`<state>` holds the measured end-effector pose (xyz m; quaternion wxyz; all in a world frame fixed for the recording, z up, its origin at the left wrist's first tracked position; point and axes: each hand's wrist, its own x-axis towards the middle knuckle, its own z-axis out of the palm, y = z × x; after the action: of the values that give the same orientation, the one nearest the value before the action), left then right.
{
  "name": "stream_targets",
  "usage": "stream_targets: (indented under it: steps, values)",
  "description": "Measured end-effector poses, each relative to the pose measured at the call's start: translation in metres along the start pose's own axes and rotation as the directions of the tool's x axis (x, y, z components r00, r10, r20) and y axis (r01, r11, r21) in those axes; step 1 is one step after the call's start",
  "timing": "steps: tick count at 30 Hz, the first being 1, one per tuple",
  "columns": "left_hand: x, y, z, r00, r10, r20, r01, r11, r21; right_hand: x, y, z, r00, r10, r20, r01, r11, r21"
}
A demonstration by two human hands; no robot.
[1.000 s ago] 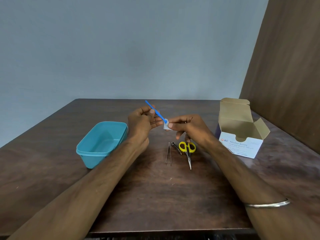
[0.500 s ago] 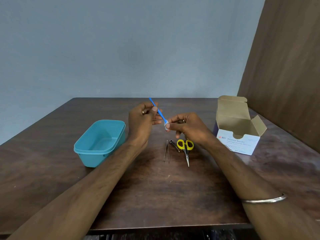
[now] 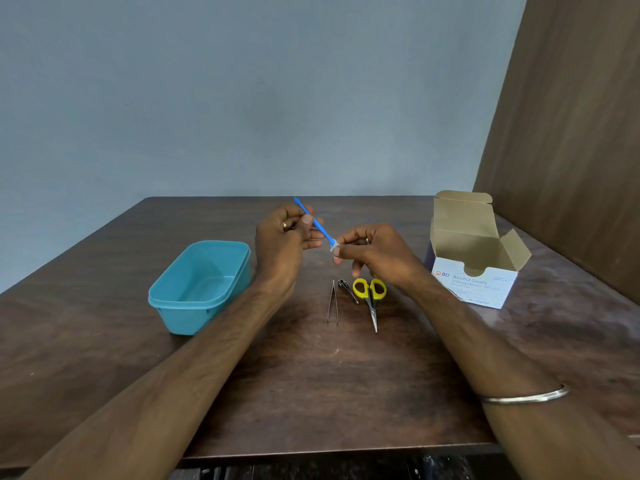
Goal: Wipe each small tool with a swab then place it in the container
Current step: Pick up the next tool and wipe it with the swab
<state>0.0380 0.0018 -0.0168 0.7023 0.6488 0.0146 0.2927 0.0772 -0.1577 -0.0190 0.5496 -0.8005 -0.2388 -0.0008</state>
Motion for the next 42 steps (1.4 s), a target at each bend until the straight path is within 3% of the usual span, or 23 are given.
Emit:
stream_targets:
  steps: [31, 42]
  values:
    - [-0.0018, -0.0005, -0.0015, 1.0, 0.002, -0.002, -0.002, 1.0, 0.002, 0.0, 0.0005, 0.001, 1.0, 0.001, 0.029, -0.001, 1.0, -0.014]
    - [0.0014, -0.0008, -0.0012, 0.998, -0.023, -0.058, 0.019, 0.997, -0.077, 0.0047, 0.0015, -0.0039, 0.985, 0.014, -0.17, 0.018, 0.983, 0.182]
